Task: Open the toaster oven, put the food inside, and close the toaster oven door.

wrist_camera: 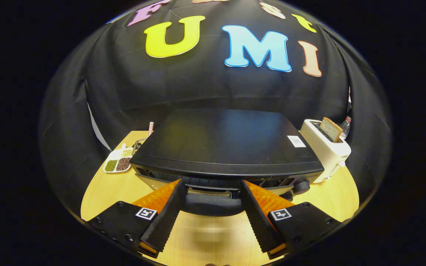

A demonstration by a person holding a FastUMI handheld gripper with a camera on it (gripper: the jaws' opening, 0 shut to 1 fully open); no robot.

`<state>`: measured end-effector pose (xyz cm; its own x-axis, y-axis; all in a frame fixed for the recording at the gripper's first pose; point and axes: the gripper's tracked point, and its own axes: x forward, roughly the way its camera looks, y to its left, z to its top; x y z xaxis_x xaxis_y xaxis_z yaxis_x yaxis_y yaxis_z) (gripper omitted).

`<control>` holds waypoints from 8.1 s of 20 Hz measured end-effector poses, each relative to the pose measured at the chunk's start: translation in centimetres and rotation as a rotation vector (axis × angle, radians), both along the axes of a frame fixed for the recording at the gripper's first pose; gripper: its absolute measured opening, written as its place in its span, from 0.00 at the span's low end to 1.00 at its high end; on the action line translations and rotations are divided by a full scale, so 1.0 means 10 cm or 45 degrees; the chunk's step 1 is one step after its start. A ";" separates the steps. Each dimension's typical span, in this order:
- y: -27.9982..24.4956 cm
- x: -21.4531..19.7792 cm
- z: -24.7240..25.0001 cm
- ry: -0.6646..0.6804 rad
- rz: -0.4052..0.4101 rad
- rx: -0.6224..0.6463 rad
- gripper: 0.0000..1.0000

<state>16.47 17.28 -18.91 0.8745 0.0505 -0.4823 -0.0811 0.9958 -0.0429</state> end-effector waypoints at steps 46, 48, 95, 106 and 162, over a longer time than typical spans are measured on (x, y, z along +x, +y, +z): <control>-1.91 -1.57 -0.69 0.423 -0.081 -0.069 0.98; -2.16 -1.53 -0.76 0.467 -0.073 -0.042 0.98; -3.28 -1.54 -1.64 1.062 -0.189 0.416 0.02; -3.26 -1.50 -1.61 1.019 -0.143 0.560 0.02; -0.43 -0.30 -0.75 0.484 -0.471 1.421 0.02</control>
